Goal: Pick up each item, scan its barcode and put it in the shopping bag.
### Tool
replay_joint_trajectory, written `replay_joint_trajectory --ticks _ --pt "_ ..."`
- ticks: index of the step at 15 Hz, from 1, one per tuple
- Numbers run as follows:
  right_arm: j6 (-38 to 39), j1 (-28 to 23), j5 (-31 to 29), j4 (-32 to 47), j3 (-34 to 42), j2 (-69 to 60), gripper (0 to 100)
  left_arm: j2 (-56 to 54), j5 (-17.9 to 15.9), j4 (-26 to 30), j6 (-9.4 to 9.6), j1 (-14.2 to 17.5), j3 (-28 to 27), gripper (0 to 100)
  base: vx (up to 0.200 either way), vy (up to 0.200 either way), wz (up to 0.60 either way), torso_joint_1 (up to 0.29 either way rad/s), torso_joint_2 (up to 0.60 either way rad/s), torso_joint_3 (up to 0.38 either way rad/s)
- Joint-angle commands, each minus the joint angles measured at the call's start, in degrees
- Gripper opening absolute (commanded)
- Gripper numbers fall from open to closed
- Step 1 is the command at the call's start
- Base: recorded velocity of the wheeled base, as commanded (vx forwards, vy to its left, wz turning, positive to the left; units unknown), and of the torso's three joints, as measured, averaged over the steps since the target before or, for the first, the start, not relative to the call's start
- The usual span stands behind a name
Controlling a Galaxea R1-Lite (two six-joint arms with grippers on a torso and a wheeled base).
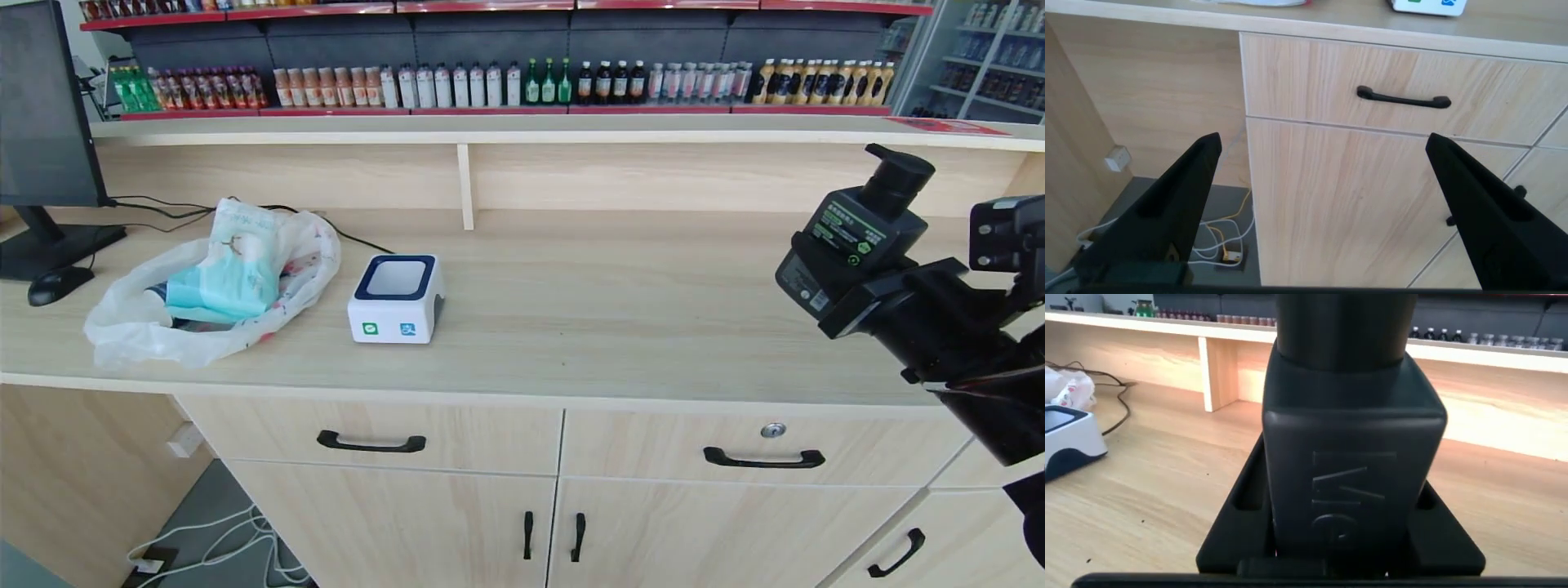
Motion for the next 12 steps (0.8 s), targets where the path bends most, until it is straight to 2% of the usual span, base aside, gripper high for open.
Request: replay_joint_trajectory --ticks 1,12 --pt "0.21 -1.26 0.02 -0.12 0.28 -1.07 0 -0.02 0.01 -0.01 -0.02 0.01 0.02 100 0.0 0.0 0.0 0.0 0.0 0.0" --pt "0.73 -1.35 0.02 -0.12 -1.04 0.34 0 -0.02 0.1 -0.01 -0.72 0.01 0.02 100 0.0 0.2 0.0 0.004 0.0 0.002"
